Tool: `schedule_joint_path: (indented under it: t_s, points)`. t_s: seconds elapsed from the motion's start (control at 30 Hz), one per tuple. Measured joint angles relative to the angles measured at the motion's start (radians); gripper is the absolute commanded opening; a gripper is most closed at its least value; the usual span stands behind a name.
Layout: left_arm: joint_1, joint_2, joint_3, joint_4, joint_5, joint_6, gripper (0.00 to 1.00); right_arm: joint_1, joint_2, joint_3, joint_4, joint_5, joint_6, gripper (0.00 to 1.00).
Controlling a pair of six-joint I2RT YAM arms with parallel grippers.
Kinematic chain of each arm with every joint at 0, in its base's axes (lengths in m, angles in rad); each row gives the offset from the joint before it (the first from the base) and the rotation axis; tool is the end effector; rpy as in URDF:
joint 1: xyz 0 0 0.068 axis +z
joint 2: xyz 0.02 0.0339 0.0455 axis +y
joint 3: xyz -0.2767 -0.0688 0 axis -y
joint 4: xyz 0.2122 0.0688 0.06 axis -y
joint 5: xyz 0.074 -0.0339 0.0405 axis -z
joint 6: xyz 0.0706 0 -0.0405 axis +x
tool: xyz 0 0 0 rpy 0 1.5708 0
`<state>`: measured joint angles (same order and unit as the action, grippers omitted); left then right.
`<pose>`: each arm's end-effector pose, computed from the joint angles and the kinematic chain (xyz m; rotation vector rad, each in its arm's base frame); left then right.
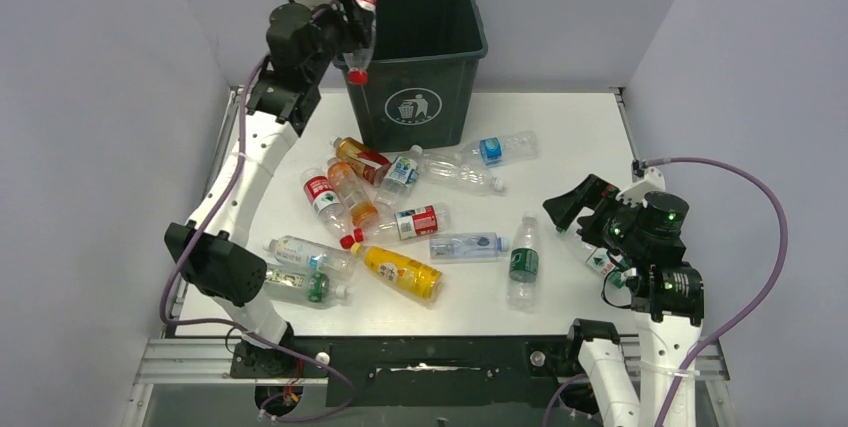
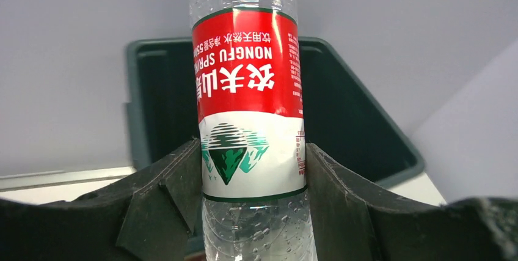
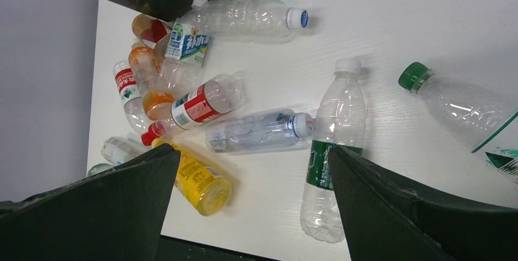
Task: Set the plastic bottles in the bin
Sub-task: Place the plastic bottle in the trash bin.
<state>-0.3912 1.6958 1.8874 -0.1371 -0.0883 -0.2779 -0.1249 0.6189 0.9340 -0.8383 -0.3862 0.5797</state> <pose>0.3680 -0.1450 0.4952 0.0154 1.5346 -0.4676 0.1011 0.0141 0.3272 0.5044 2.0627 0.6767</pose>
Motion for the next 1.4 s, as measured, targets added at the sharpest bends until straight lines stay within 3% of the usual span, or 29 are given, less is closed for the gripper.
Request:
schedule_joint_path:
  t_s: [0.27,0.53,0.77,0.97,1.4]
  points:
    - [0.186,0.064,0.128,-0.002,0.079,-0.035,0.52,0.000,0.004,0.000,-0.005,-0.021,0.008,0.98]
    - [0.195,0.216,0.327,0.005,0.152,-0.055,0.52,0.000,0.027,0.000,-0.004,-0.031,0.013,0.98]
    - [0.195,0.322,0.363,0.009,0.171,-0.055,0.53,0.000,0.029,0.000,-0.001,-0.033,0.017,0.98]
    - [0.197,0.431,0.439,-0.001,0.187,-0.055,0.82,0.000,0.062,0.002,-0.001,-0.032,0.016,0.98]
    - [0.242,0.414,0.467,-0.163,0.293,-0.116,0.84,0.000,0.137,0.070,-0.011,-0.005,0.010,0.98]
